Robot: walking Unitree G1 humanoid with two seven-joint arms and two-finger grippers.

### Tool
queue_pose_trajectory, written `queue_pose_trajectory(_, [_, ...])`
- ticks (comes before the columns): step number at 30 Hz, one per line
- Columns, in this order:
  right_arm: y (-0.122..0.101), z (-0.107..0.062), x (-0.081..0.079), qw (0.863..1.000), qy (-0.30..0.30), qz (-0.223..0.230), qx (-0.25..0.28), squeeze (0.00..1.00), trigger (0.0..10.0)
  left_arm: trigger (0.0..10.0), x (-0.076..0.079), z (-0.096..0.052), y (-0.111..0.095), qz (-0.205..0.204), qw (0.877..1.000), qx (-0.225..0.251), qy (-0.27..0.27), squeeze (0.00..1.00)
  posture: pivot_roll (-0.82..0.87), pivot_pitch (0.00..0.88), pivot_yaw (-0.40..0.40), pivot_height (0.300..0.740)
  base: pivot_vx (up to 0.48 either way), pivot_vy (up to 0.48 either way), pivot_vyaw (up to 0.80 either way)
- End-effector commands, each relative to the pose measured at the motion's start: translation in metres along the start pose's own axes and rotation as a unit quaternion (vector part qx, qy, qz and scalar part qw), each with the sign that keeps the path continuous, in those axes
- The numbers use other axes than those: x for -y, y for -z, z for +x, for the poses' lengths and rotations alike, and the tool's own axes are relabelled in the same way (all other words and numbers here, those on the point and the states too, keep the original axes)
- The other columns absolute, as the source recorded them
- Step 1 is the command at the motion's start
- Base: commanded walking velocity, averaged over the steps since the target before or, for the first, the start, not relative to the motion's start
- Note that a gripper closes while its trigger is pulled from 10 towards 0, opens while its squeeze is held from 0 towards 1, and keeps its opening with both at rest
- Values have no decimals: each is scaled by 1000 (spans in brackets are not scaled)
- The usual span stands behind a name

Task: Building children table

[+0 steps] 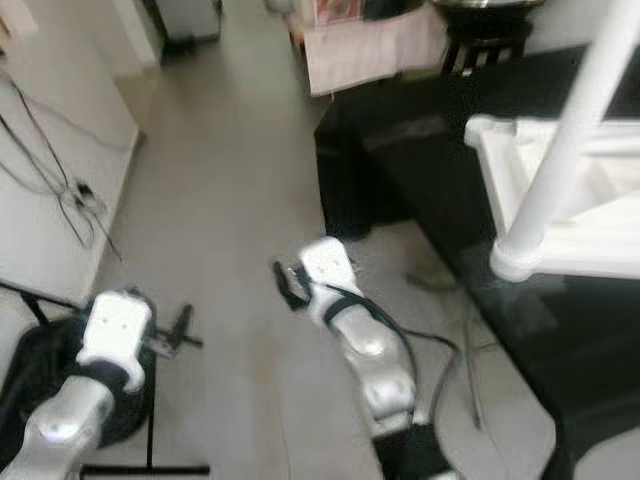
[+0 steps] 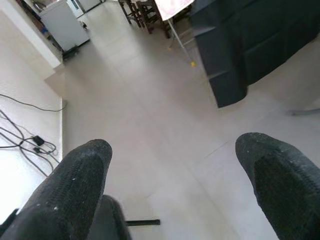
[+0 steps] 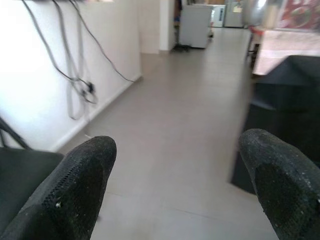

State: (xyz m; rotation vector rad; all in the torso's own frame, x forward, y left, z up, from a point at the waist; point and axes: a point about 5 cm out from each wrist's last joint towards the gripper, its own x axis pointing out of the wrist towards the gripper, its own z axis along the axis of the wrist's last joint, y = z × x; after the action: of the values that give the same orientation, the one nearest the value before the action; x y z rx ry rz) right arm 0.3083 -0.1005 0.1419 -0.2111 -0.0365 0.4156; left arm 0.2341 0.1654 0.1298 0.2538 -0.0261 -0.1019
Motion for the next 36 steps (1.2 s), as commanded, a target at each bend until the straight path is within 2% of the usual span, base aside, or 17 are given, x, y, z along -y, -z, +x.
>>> queue_pose_trajectory(1, [4, -1, 5, 1000, 8, 9, -8, 0, 10000, 10000, -1, -1, 6, 7, 1000, -15, -1, 0, -71, 82, 133, 740, 0, 480, -800])
queue_pose_trajectory(6, [7, 1, 5, 1000, 9, 3, -14, 0, 10000, 10000, -1, 0, 4, 13, 1000, -6, 2, 0, -71, 75, 129, 740, 0, 0, -800])
queue_pose_trajectory(33, [11, 5, 8, 1000, 15, 14, -16, 0, 10000, 10000, -2, 0, 10, -17, 1000, -9, -23, 0, -79, 57, 123, 740, 0, 0, -800])
queue_pose_trajectory(36, [10, 5, 8, 1000, 13, 13, -15, 0, 10000, 10000, -2, 0, 9, -20, 1000, -4, -21, 0, -79, 58, 121, 740, 82, 0, 0])
